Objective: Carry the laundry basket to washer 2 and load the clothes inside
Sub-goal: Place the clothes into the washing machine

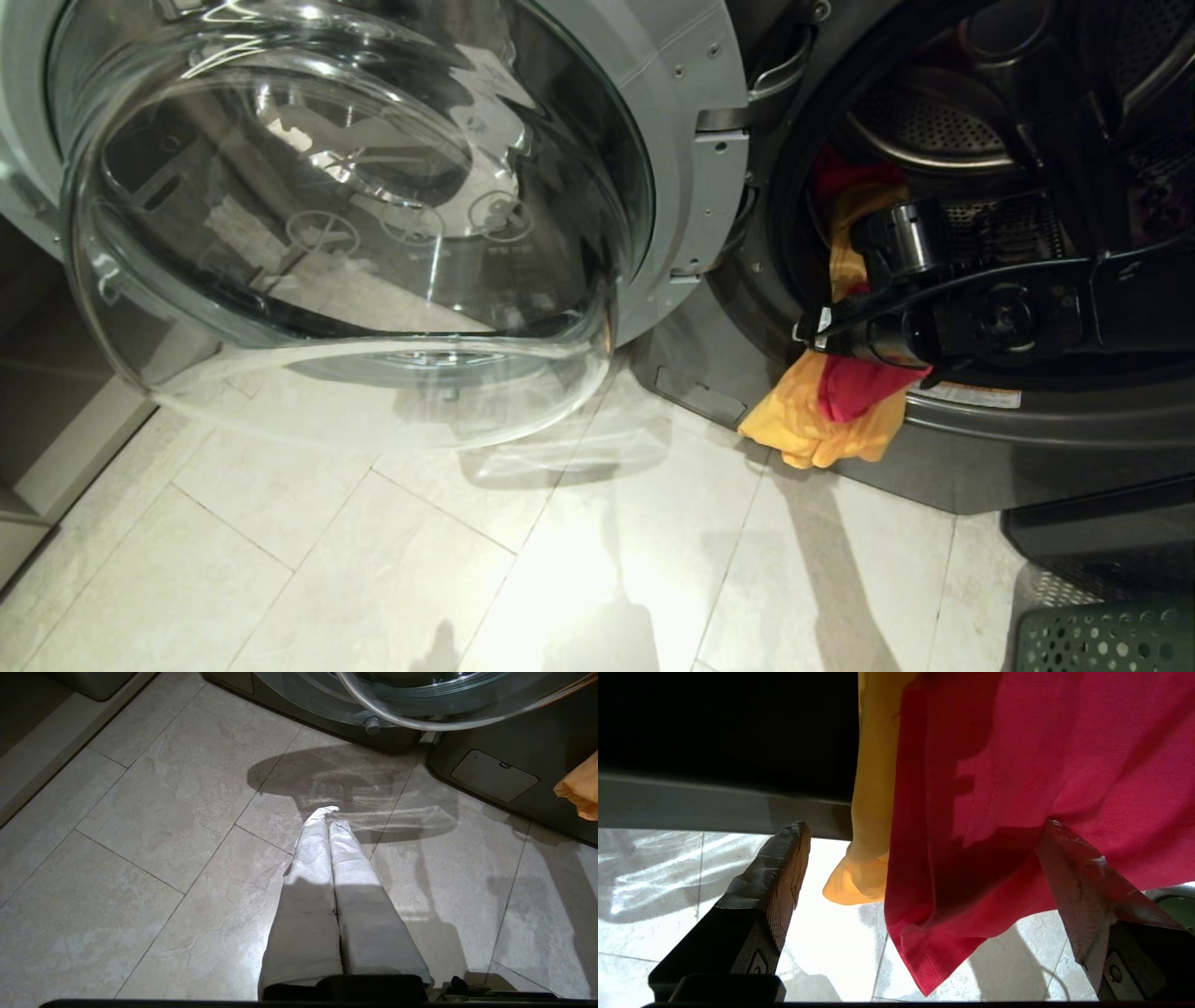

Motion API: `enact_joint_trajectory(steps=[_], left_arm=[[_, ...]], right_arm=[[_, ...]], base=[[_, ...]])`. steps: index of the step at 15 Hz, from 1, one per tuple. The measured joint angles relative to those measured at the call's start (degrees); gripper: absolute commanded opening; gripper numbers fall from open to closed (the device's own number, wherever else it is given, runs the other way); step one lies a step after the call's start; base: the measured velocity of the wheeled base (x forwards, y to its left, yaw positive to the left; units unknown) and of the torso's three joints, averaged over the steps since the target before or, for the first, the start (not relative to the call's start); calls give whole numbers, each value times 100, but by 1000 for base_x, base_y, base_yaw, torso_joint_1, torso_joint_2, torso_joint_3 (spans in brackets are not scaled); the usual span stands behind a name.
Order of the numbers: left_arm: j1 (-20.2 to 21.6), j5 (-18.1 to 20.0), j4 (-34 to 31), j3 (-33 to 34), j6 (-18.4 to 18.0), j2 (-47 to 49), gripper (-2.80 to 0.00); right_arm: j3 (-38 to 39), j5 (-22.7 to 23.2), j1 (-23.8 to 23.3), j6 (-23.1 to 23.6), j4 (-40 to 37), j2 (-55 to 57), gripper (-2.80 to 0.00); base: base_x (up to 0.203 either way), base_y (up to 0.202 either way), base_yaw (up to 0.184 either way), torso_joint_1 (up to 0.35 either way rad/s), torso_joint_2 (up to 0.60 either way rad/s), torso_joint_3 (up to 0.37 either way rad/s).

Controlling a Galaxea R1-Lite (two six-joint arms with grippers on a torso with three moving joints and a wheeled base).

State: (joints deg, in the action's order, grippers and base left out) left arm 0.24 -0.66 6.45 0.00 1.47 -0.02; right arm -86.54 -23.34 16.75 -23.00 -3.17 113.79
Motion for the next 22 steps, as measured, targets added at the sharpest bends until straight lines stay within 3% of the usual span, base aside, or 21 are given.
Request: enact_joint_trajectory(steps=[10, 22], left_arm=[[0, -2, 0, 0, 0, 0, -280], [0, -2, -1, 0, 0, 0, -280]], right_arm=[[-339, -325, -134, 192, 9, 254, 0], [351, -449, -96, 200, -11, -274, 0]], base=[[0, 0, 0, 0, 0, 0], [0, 0, 0, 0, 0, 0]])
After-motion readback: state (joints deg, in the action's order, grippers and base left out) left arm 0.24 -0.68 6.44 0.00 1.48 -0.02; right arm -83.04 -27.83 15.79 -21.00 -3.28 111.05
